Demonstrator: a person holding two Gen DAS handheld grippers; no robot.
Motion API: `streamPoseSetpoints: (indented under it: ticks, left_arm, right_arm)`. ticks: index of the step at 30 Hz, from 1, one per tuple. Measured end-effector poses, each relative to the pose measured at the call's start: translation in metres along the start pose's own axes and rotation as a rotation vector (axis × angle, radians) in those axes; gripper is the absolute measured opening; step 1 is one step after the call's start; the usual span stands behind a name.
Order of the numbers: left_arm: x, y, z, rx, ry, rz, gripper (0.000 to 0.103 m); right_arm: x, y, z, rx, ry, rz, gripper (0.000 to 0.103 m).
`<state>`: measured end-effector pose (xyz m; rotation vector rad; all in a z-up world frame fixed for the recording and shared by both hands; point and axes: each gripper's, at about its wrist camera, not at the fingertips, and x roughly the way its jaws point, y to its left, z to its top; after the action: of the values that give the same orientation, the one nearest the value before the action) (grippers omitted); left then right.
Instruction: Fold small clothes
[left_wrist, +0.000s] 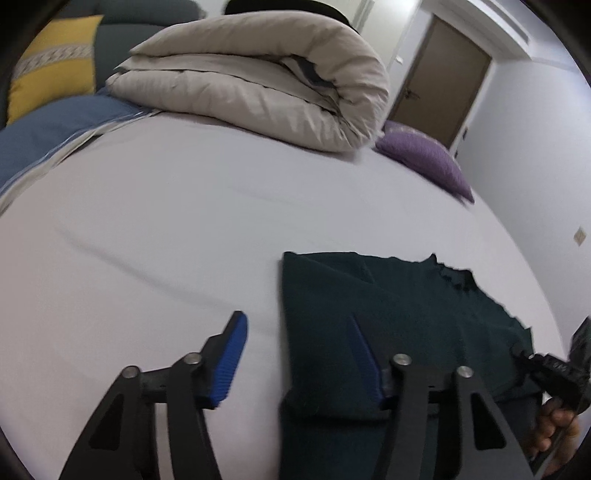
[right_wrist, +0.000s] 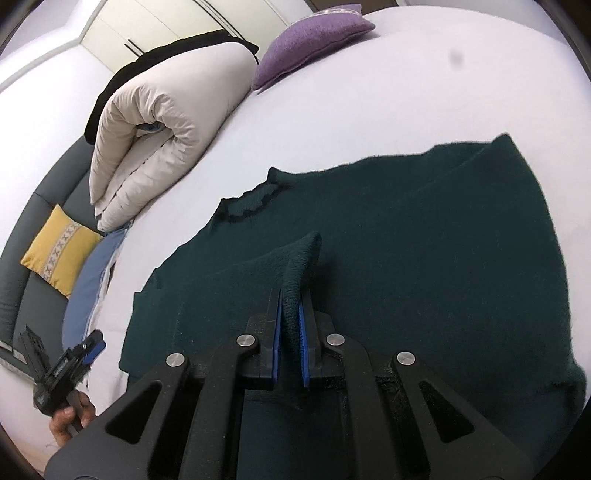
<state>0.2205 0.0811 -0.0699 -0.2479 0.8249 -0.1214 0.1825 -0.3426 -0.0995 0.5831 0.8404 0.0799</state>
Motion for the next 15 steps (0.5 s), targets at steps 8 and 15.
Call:
streamPoseSetpoints:
  ticks: [8, 15]
  left_arm:
    - [0.063, -0.017, -0.018, 0.110, 0.126, 0.071, 0.039]
    - [0.063, -0.016, -0.019, 0.148, 0.125, 0.071, 0.040]
  right_arm:
    - [-0.002, -0.014, 0.002, 0.012, 0.020, -0.031, 0.007]
    - [0.005, -0.033, -0.006, 0.066, 0.042, -0.023, 0.007]
